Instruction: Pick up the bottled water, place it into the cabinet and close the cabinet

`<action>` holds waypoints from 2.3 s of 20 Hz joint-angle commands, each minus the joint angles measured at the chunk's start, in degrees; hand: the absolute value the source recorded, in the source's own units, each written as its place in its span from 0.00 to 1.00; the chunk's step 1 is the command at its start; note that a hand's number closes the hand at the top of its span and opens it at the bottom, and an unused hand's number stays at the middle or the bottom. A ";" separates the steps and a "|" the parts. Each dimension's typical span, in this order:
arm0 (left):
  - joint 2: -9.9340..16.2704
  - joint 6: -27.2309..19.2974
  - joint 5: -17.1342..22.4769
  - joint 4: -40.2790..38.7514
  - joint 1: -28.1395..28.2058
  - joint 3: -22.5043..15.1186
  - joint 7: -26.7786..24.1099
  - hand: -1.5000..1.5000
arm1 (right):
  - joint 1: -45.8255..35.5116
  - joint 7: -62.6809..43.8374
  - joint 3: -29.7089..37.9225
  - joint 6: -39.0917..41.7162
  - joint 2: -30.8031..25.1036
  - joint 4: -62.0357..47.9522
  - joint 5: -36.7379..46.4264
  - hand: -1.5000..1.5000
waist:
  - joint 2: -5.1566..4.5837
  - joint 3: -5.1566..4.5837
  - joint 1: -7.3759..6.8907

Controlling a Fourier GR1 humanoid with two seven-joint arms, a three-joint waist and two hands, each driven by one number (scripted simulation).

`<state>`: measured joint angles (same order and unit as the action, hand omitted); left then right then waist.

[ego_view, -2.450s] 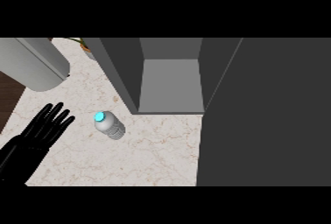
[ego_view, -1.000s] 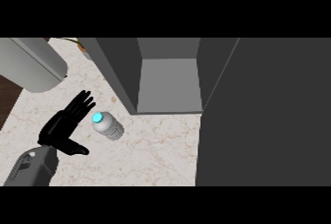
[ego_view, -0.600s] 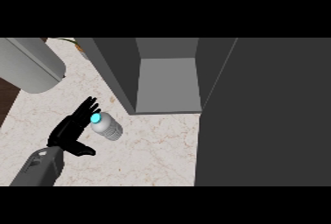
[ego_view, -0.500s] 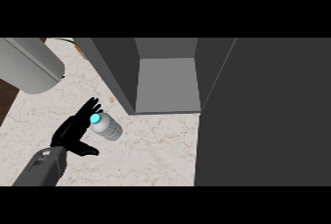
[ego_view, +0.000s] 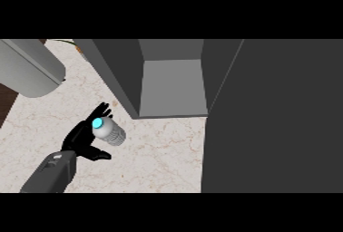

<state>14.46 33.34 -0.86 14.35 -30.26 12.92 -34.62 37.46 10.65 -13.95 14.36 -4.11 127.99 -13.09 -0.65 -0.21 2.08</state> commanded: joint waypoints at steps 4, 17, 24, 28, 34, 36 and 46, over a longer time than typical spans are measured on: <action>-0.20 8.19 -0.11 -2.71 0.06 -0.16 -5.22 0.00 | -1.86 -0.48 0.47 -0.27 0.00 -1.53 -0.31 0.00 | 0.01 0.02 -0.27; -5.21 11.71 2.31 -4.55 -1.72 1.38 -1.26 0.00 | -3.47 -2.96 -2.02 -1.91 0.97 -1.09 0.70 0.00 | -0.40 -0.10 0.15; -6.72 13.94 2.43 -3.30 -2.49 0.87 -0.02 0.00 | -1.29 0.26 -3.33 -1.29 1.26 -2.47 1.86 0.00 | -0.05 -0.02 0.13; -6.12 15.07 0.91 -1.35 -1.43 -0.74 -1.05 1.00 | -1.92 -2.60 -1.14 -2.13 0.16 -0.44 0.54 0.00 | 0.00 -0.04 -0.11; -6.41 16.25 2.08 -1.28 -1.28 -0.12 -0.61 1.00 | -0.18 1.30 -3.07 -1.88 0.98 -3.87 3.37 0.00 | 0.16 0.03 -0.20; -8.79 13.00 0.07 0.62 0.07 -2.00 -3.89 1.00 | -2.84 1.37 -3.23 -1.91 1.49 -4.49 3.43 0.00 | 0.09 0.01 -0.35; -2.68 2.20 10.30 3.63 8.18 8.89 -8.38 1.00 | 0.06 2.10 -1.28 -2.15 1.06 -4.22 1.55 0.00 | 0.65 0.10 -2.65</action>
<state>9.46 35.10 5.51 16.82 -26.76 17.27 -35.22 36.62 12.08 -14.73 12.94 -3.78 124.22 -12.30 -0.18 -0.11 0.45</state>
